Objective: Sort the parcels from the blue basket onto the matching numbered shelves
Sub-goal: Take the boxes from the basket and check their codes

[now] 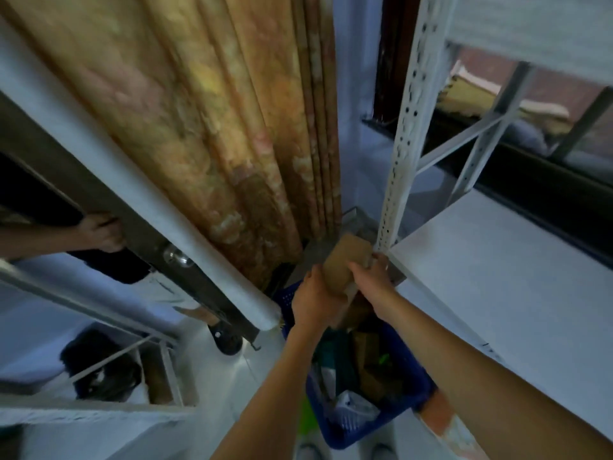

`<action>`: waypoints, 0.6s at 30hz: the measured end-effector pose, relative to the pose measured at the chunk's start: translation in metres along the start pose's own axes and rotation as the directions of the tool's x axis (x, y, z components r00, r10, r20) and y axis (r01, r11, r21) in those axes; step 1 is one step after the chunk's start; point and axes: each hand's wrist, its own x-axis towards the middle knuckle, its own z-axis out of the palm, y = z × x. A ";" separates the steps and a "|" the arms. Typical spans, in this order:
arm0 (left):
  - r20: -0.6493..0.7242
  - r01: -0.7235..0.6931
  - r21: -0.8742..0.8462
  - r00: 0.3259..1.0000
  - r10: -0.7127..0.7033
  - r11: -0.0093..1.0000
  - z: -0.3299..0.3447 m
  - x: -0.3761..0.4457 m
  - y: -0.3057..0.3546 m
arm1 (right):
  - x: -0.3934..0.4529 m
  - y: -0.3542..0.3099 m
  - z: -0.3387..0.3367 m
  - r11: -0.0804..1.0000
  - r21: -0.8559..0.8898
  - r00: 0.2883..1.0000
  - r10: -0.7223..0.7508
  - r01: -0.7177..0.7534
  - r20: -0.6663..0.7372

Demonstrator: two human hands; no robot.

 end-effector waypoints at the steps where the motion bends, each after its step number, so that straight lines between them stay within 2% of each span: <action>1: 0.040 0.065 -0.157 0.997 -0.060 0.985 -0.021 -0.001 0.005 | -0.008 -0.009 -0.014 0.999 0.020 0.999 -0.044 0.044 0.002; 4: 0.205 0.258 -0.551 0.964 -0.171 0.794 -0.075 -0.009 0.009 | -0.028 -0.025 -0.055 0.992 0.081 0.994 -0.097 0.101 -0.052; 8: 0.234 0.268 -0.759 0.963 -0.137 0.594 -0.119 -0.026 0.009 | -0.052 -0.036 -0.099 0.983 0.156 0.990 -0.076 0.094 -0.121; 12: 0.253 0.253 -0.885 0.966 -0.053 0.391 -0.135 -0.049 0.022 | -0.075 -0.036 -0.120 0.975 0.223 0.996 -0.016 -0.003 0.082; 13: 0.262 0.256 -0.893 0.964 -0.034 0.370 -0.135 -0.053 0.027 | -0.080 -0.037 -0.123 0.969 0.247 0.994 -0.035 0.008 0.108; 15: 0.275 0.257 -0.881 0.961 -0.012 0.397 -0.132 -0.059 0.039 | -0.090 -0.042 -0.129 0.960 0.272 0.994 -0.082 0.059 0.074; 18: 0.259 0.238 -0.810 0.965 -0.037 0.536 -0.126 -0.060 0.059 | -0.109 -0.050 -0.134 0.962 0.208 0.982 -0.163 0.179 -0.094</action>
